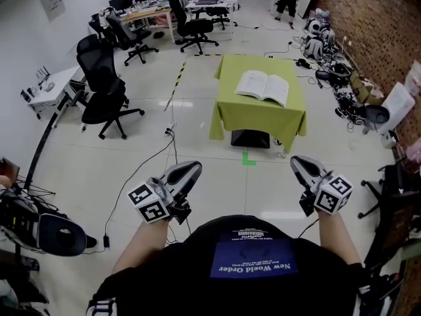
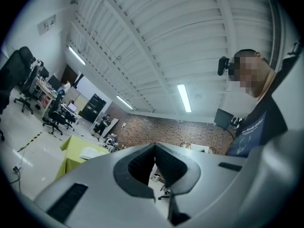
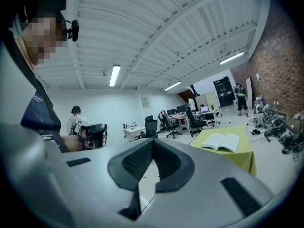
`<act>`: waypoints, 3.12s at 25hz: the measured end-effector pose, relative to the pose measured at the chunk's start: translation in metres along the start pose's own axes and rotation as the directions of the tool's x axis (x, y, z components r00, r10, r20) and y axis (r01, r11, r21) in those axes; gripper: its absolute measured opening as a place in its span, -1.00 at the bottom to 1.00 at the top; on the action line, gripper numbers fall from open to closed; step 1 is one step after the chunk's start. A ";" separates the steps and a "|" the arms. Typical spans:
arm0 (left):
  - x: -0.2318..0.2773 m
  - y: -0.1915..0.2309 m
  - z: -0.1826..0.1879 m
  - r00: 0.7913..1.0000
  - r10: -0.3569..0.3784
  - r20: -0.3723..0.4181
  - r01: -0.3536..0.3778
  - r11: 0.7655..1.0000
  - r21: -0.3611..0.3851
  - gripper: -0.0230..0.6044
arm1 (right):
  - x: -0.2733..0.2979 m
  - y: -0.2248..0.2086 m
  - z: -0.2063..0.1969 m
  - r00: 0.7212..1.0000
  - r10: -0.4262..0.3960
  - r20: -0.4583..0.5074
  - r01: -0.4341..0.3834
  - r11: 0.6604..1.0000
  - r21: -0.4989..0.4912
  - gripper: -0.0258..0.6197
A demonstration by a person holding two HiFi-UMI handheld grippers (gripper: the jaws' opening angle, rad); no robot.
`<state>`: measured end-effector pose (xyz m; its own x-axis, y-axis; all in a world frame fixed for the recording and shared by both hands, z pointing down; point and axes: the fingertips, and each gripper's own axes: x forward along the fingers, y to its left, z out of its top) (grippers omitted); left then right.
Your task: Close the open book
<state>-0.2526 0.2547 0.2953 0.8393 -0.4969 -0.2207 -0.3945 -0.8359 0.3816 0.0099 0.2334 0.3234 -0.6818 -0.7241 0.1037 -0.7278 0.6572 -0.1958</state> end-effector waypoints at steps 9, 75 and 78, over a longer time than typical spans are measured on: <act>0.118 0.011 -0.003 0.993 0.101 0.055 -0.100 0.995 -0.014 -0.90 | 0.007 -0.118 0.034 0.991 0.133 -0.017 -0.134 0.990 -0.039 -0.96; 0.520 0.452 -0.044 0.971 0.028 -0.238 -0.095 0.957 -0.275 -0.90 | 0.318 -0.554 0.004 0.959 0.165 -0.230 -0.102 0.959 0.265 -0.96; 0.518 0.481 -0.063 0.962 -0.016 -0.274 -0.073 0.948 -0.310 -0.90 | 0.328 -0.558 -0.020 0.958 0.106 -0.266 -0.028 0.959 0.281 -0.96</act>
<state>0.0161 -0.3902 0.4212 0.9159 -0.4004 0.0278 -0.3189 -0.6840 0.6561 0.1908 -0.3672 0.4862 -0.7500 -0.5684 0.3382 -0.6583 0.5921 -0.4649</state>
